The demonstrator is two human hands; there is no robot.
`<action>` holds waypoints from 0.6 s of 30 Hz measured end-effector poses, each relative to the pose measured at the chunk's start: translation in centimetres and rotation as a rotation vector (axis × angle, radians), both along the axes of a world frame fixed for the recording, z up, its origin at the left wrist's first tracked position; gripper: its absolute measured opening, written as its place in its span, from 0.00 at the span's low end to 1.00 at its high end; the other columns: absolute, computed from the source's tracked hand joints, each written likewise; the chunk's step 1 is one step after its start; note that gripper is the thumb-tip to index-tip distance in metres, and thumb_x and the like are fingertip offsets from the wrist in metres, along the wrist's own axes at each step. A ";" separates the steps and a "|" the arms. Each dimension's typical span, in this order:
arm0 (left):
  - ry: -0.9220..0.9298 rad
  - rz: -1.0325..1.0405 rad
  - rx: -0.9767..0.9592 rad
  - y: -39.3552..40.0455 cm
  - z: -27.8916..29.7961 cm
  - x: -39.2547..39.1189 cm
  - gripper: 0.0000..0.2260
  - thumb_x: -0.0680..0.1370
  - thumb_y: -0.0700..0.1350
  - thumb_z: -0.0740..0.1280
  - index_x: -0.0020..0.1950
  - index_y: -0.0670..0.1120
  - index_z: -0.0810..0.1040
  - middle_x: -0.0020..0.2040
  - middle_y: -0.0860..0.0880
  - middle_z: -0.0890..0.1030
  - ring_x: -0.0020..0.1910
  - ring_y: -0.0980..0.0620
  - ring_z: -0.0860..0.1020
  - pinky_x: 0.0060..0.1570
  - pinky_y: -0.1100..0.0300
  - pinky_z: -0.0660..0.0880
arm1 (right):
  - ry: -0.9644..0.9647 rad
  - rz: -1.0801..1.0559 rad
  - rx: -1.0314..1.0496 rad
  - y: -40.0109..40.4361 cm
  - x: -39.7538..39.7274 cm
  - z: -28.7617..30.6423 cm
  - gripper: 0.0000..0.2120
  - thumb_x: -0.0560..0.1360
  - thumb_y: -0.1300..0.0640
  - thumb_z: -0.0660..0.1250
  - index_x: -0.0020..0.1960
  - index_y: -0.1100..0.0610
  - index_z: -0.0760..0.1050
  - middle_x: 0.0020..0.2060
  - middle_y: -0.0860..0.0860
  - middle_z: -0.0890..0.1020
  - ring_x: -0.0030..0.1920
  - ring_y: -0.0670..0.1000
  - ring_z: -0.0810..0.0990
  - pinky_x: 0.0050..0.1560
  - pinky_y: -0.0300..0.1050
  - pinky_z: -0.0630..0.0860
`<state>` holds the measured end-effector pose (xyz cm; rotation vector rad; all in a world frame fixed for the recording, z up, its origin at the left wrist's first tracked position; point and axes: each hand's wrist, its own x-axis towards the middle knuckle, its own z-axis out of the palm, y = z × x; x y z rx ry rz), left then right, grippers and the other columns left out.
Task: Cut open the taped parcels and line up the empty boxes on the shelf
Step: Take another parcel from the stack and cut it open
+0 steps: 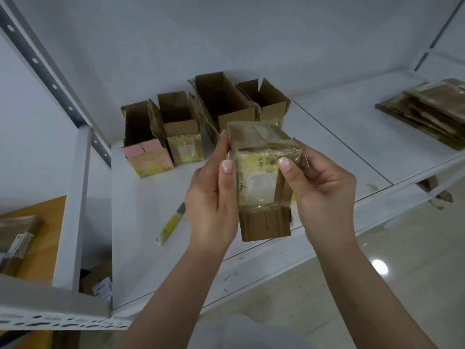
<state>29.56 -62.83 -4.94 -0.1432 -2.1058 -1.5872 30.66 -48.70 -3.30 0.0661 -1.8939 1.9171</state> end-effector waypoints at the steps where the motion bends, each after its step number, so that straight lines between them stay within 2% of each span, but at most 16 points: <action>1: 0.009 0.003 -0.037 0.0 -0.2 -0.1 0.24 0.81 0.64 0.47 0.75 0.60 0.65 0.61 0.49 0.81 0.62 0.49 0.77 0.59 0.45 0.75 | 0.004 0.003 0.002 -0.2 0.1 0.0 0.17 0.76 0.62 0.70 0.65 0.62 0.78 0.52 0.51 0.86 0.54 0.48 0.84 0.53 0.49 0.81; 3: 0.003 0.001 -0.097 0.1 -0.3 -0.1 0.28 0.81 0.66 0.45 0.76 0.58 0.63 0.66 0.50 0.78 0.66 0.48 0.74 0.62 0.44 0.73 | 0.008 0.001 0.005 -0.5 0.2 0.1 0.17 0.76 0.61 0.70 0.64 0.61 0.78 0.52 0.51 0.86 0.54 0.49 0.84 0.54 0.53 0.81; 5: -0.008 0.040 -0.179 0.4 0.0 0.1 0.30 0.80 0.66 0.42 0.77 0.55 0.64 0.65 0.51 0.78 0.65 0.49 0.73 0.60 0.49 0.73 | 0.012 -0.019 0.019 -0.7 0.2 0.0 0.17 0.76 0.60 0.71 0.64 0.61 0.79 0.52 0.50 0.86 0.54 0.50 0.84 0.55 0.55 0.81; 8: 0.012 0.155 -0.303 0.7 0.8 0.3 0.26 0.83 0.58 0.46 0.73 0.48 0.71 0.53 0.48 0.83 0.55 0.47 0.77 0.47 0.56 0.73 | 0.009 -0.057 0.068 -1.2 0.3 -0.1 0.17 0.75 0.57 0.72 0.63 0.58 0.80 0.50 0.47 0.86 0.54 0.48 0.84 0.55 0.53 0.80; 10: 0.026 0.185 -0.361 0.5 1.1 0.1 0.25 0.83 0.54 0.47 0.71 0.45 0.73 0.48 0.47 0.84 0.51 0.46 0.78 0.43 0.58 0.71 | -0.002 -0.059 0.071 -1.3 0.4 -0.1 0.16 0.75 0.57 0.72 0.62 0.58 0.81 0.49 0.47 0.86 0.53 0.47 0.84 0.54 0.50 0.80; 14: -0.006 0.122 -0.379 -0.2 1.1 0.2 0.28 0.82 0.61 0.47 0.73 0.47 0.70 0.53 0.46 0.83 0.56 0.45 0.77 0.46 0.56 0.72 | -0.011 -0.016 0.059 -1.2 0.4 -0.2 0.14 0.75 0.61 0.71 0.61 0.60 0.81 0.48 0.48 0.86 0.51 0.46 0.85 0.51 0.44 0.81; 16: -0.030 0.088 -0.343 -0.2 0.9 0.2 0.27 0.82 0.61 0.49 0.75 0.49 0.67 0.44 0.47 0.80 0.46 0.48 0.78 0.41 0.59 0.73 | -0.012 -0.020 0.073 -1.3 0.3 -0.4 0.15 0.76 0.59 0.71 0.62 0.58 0.80 0.49 0.48 0.86 0.52 0.48 0.84 0.52 0.48 0.81; 18: -0.016 0.116 -0.327 -0.1 0.9 0.1 0.27 0.82 0.61 0.50 0.75 0.48 0.67 0.36 0.52 0.73 0.34 0.55 0.74 0.34 0.69 0.67 | -0.013 -0.065 0.127 -1.8 0.4 -0.7 0.17 0.76 0.51 0.70 0.63 0.54 0.79 0.49 0.47 0.86 0.53 0.50 0.83 0.52 0.51 0.81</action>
